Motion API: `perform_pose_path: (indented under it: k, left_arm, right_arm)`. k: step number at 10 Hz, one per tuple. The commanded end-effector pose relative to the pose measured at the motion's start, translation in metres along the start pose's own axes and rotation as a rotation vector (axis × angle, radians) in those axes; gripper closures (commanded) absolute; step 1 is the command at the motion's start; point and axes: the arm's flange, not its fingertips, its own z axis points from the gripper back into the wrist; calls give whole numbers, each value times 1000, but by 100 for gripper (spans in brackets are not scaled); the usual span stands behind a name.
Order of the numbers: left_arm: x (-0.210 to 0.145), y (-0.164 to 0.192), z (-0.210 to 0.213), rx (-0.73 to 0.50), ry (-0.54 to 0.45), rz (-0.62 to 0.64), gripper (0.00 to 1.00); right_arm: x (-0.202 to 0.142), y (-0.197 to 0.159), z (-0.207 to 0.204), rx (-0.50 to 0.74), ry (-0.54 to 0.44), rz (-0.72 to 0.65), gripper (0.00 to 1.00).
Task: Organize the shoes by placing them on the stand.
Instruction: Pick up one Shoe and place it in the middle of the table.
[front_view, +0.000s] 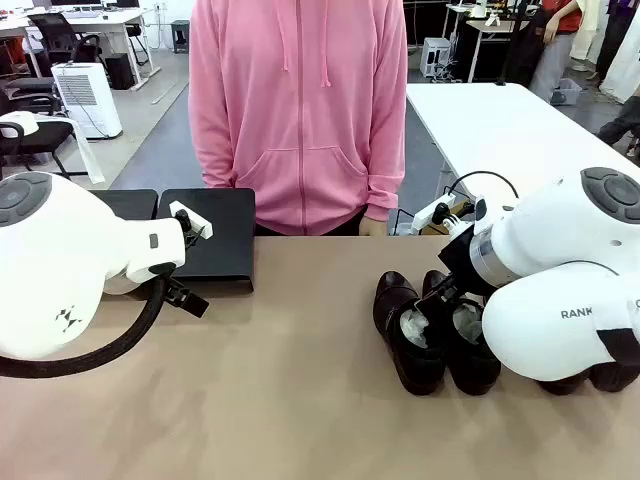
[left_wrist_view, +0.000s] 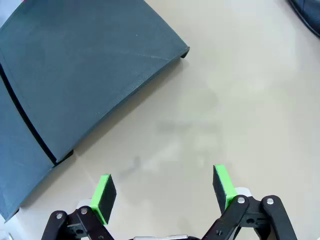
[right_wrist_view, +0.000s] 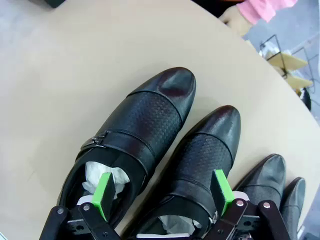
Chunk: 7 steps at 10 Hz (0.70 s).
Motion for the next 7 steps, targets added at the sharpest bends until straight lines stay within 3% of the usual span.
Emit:
perform_pose_path:
  k: [1,7]
  left_arm:
    - [0,0,0,0,0,0,0]
    - [0,0,0,0,0,0,0]
  right_arm:
    - [0,0,0,0,0,0,0]
    - [0,0,0,0,0,0,0]
